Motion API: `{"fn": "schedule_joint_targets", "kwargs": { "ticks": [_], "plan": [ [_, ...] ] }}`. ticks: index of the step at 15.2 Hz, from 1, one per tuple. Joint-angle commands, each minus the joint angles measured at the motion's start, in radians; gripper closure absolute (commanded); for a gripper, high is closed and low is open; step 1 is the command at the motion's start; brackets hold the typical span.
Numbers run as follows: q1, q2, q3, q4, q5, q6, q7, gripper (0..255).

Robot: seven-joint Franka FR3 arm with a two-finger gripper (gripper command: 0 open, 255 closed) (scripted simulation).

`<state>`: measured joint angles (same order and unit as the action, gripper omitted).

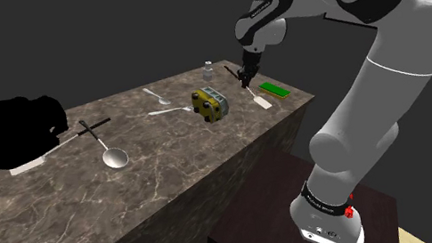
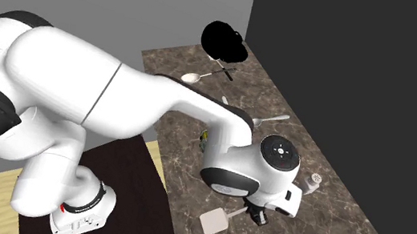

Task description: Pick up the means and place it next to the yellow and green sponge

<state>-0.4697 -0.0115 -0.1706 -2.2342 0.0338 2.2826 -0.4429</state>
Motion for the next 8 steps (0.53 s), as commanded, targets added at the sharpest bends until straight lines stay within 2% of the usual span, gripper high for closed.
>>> {"fn": "schedule_joint_targets", "kwargs": {
  "ticks": [1, 5, 8],
  "plan": [
    [0.000, 0.014, 0.000, -0.013, 0.004, 0.028, -0.003, 255],
    [0.000, 0.044, 0.000, -0.033, 0.013, 0.077, -0.010, 255],
    [0.000, 0.044, 0.000, -0.033, 0.013, 0.077, -0.010, 255]
  ]
}}
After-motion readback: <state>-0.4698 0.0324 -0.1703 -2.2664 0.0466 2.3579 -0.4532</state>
